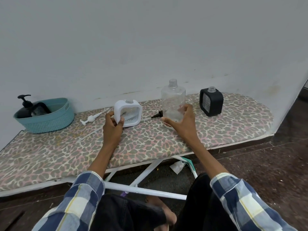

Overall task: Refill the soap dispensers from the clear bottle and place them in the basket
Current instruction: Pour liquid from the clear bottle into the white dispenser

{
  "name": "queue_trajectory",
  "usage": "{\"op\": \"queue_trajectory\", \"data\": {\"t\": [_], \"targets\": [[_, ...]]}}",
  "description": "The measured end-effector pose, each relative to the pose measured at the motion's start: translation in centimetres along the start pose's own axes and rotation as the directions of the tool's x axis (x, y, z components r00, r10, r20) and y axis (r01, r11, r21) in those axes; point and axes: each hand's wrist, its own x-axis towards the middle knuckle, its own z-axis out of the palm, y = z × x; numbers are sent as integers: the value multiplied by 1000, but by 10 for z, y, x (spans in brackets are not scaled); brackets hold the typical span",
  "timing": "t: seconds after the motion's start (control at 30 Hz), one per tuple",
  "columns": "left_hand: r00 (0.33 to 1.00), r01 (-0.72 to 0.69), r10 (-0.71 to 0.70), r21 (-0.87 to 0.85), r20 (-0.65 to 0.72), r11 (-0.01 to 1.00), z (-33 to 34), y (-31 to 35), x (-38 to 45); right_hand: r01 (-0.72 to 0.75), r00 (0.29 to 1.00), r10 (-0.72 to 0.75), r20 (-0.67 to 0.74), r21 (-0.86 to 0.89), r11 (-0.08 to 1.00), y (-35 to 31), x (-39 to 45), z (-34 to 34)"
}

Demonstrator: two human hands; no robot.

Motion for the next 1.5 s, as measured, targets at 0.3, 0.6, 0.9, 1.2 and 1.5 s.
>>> {"op": "queue_trajectory", "data": {"t": [0.3, 0.6, 0.9, 1.2, 1.5], "targets": [[999, 29, -27, -64, 21, 998, 0, -2, 2, 417, 835, -462, -299, -204, 886, -30, -36, 12], [995, 103, -104, -178, 6, 979, -1, 5, -2, 467, 883, -461, 83, -63, 882, -57, -22, 107], [992, 47, -70, -207, -105, 977, 1, 0, 2, 275, 944, -277, 180, 32, 961, -39, 6, 138], [918, -71, 182, 306, -354, 950, -35, -16, 37, 230, 945, -247, 216, 101, 968, -34, 14, 138], [993, 121, -78, 744, -92, 657, -83, -38, 110, 239, 941, -265, 212, 140, 961, -27, 17, 141]]}}
